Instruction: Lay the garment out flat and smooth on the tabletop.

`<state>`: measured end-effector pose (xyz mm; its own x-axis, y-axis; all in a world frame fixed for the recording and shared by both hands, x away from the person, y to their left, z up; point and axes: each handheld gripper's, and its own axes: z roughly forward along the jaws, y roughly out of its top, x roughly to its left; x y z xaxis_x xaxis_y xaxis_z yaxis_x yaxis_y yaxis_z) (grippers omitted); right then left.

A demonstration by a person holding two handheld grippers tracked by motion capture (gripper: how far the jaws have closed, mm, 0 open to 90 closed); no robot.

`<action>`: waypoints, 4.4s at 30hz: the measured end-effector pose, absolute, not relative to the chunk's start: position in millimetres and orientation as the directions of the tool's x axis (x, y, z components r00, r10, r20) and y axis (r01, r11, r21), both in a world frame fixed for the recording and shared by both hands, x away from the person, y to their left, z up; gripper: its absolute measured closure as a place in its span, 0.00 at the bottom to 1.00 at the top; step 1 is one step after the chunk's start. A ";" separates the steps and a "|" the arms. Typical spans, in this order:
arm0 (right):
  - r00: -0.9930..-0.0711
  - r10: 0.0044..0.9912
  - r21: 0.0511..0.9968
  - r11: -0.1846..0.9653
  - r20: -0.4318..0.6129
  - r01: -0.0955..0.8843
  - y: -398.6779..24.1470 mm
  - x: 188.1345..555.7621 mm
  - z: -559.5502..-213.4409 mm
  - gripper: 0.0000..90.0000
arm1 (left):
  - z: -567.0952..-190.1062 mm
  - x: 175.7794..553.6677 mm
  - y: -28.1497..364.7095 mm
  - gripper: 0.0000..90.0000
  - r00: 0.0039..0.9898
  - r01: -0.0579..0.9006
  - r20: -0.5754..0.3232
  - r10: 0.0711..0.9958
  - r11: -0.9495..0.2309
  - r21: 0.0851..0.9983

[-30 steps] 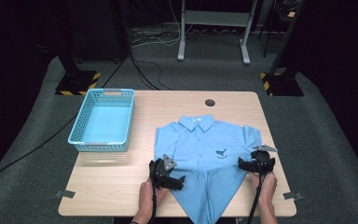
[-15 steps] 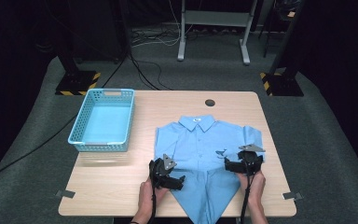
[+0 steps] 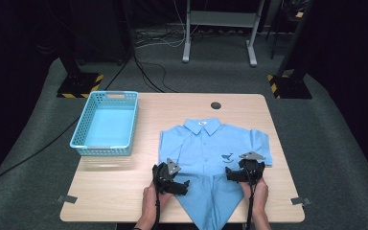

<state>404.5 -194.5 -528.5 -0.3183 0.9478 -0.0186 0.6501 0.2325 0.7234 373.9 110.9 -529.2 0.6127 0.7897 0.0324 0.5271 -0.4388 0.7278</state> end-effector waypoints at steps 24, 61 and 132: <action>-0.321 0.947 0.721 0.228 -0.008 0.654 -194.8 404.7 -528.6 0.00 | -504.4 404.1 120.8 0.01 0.560 0.532 -0.001 0.828 -0.359 0.767; -0.325 0.946 0.721 0.228 -0.005 0.654 -195.1 404.8 -528.6 0.01 | -508.8 425.6 138.2 0.92 0.408 0.606 0.020 0.913 -0.287 0.742; -0.325 0.946 0.721 0.229 -0.005 0.654 -195.0 404.7 -528.6 0.01 | -506.2 360.6 152.9 0.15 0.376 0.571 -0.156 0.913 -0.096 0.815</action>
<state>404.7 -195.0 -528.6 -0.3248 0.9458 -0.0050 0.6542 0.2285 0.7209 360.6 152.9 -506.2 0.3765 0.9132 -0.1560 0.5709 -0.0961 0.8154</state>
